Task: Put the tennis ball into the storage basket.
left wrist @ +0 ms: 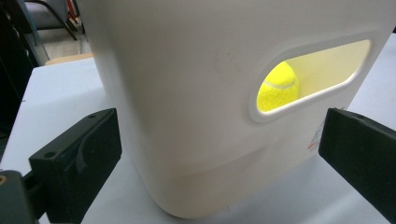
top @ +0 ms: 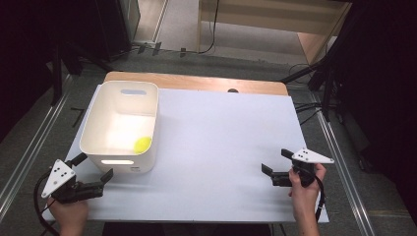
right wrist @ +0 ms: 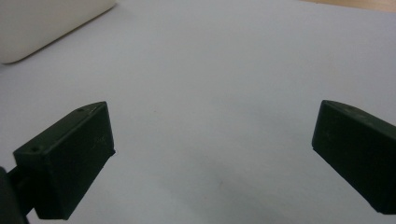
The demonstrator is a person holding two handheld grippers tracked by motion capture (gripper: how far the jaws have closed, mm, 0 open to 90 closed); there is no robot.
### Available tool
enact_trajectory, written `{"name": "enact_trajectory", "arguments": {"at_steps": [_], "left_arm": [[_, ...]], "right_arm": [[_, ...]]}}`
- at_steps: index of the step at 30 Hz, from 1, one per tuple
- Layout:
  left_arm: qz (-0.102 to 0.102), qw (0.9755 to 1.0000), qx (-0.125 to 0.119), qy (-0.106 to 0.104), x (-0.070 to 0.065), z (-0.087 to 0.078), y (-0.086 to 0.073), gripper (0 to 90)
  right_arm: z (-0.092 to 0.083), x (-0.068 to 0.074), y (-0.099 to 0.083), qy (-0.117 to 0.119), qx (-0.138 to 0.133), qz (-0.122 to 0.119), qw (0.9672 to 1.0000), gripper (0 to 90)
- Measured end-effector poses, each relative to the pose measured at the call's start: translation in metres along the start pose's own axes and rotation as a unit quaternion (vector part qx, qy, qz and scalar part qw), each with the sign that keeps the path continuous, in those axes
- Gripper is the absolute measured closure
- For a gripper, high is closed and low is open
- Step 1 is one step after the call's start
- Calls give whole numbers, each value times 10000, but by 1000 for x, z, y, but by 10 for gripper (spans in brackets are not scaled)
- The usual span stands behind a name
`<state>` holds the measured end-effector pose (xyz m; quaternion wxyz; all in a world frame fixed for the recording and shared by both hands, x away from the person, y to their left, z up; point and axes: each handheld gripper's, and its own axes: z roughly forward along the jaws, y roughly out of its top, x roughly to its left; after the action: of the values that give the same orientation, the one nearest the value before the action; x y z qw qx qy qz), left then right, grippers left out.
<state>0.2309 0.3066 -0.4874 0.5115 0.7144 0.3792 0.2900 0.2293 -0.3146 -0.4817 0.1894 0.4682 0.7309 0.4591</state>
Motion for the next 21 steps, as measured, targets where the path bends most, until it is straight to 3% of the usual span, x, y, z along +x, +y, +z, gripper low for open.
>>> {"name": "enact_trajectory", "arguments": {"at_steps": [21], "left_arm": [[5,10000,-2,-10,0,0,0,0]], "right_arm": [[-22,-17,-31,-216,-308,219,9991,0]]}}
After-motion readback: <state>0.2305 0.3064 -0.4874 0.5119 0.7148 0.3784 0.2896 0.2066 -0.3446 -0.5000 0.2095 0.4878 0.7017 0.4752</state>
